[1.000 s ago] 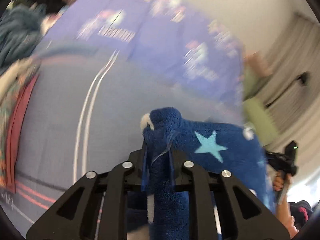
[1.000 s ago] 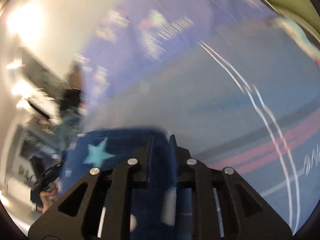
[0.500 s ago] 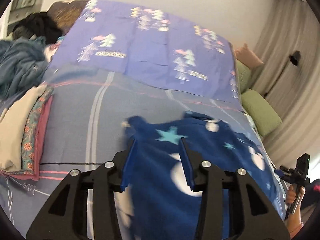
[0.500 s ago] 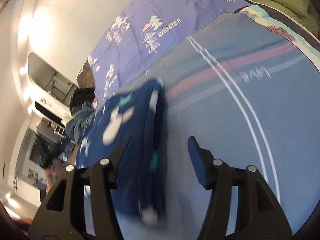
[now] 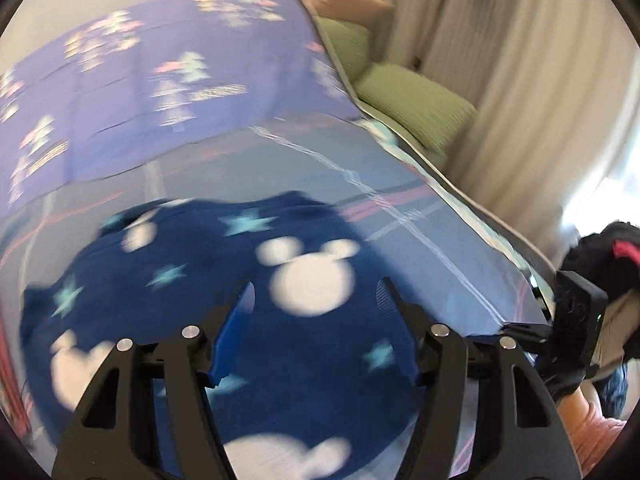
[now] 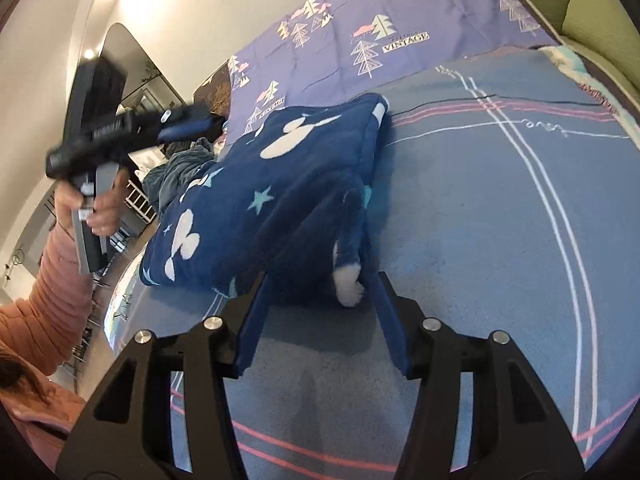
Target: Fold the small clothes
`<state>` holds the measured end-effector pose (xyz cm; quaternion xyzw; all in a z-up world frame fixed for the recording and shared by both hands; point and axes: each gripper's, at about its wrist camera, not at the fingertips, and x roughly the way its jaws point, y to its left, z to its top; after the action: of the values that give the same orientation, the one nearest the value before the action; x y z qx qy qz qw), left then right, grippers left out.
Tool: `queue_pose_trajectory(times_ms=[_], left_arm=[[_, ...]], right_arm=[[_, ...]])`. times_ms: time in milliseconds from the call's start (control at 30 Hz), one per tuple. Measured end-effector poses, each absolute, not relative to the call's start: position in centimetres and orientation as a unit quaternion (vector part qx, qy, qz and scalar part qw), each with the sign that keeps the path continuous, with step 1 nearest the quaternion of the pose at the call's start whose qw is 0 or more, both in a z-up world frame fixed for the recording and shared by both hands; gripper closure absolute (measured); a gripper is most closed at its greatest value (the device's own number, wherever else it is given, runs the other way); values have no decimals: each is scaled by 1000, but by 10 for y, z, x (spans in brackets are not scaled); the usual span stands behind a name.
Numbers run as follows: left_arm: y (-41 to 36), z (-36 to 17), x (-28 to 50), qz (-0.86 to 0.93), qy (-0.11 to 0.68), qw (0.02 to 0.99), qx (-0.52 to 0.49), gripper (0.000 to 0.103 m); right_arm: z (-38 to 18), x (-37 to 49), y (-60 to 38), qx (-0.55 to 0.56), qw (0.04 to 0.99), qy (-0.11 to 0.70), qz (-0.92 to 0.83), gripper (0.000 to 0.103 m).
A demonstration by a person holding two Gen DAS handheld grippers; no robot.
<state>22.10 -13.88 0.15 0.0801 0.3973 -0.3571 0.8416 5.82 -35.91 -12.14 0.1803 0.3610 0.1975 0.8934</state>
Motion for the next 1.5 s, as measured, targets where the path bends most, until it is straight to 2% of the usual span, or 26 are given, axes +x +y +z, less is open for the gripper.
queue_pose_trajectory(times_ms=[100,333,533,767,800,867,900,933,1000,1133,1267,1400,1500], left_arm=[[-193,-4,227,-351,418,828,132,31],[-297,-51,270,-254,480,799,256,31],[-314,-92,308,-167,530,776,297,31],[-316,-111,311,-172,529,764,326,32],[-316,-112,313,-171,530,764,327,35],[-315,-111,315,-156,522,766,341,59],[-313,-111,317,-152,518,767,347,71],[-311,-111,319,-156,517,766,348,78],[-305,-106,321,-161,521,772,328,82],[-295,-97,328,-177,538,779,269,83],[-308,-106,321,-171,523,780,297,82],[-307,-105,320,-174,519,784,293,81],[-307,-99,309,-186,499,789,307,75]], right_arm=[[-130,69,-367,203,881,372,210,49],[-144,79,-379,242,859,382,239,49],[-146,73,-379,247,855,378,254,48],[-137,80,-377,239,861,372,250,48],[-136,86,-374,231,861,380,245,50],[-135,98,-368,220,860,395,239,78],[-137,102,-366,223,855,404,239,88],[-138,103,-366,237,850,406,238,90],[-133,92,-364,234,855,392,246,92],[-134,62,-367,221,864,382,243,93],[-150,64,-374,264,841,402,247,93],[-144,52,-365,234,852,398,248,93],[-147,46,-372,254,843,401,253,93]])
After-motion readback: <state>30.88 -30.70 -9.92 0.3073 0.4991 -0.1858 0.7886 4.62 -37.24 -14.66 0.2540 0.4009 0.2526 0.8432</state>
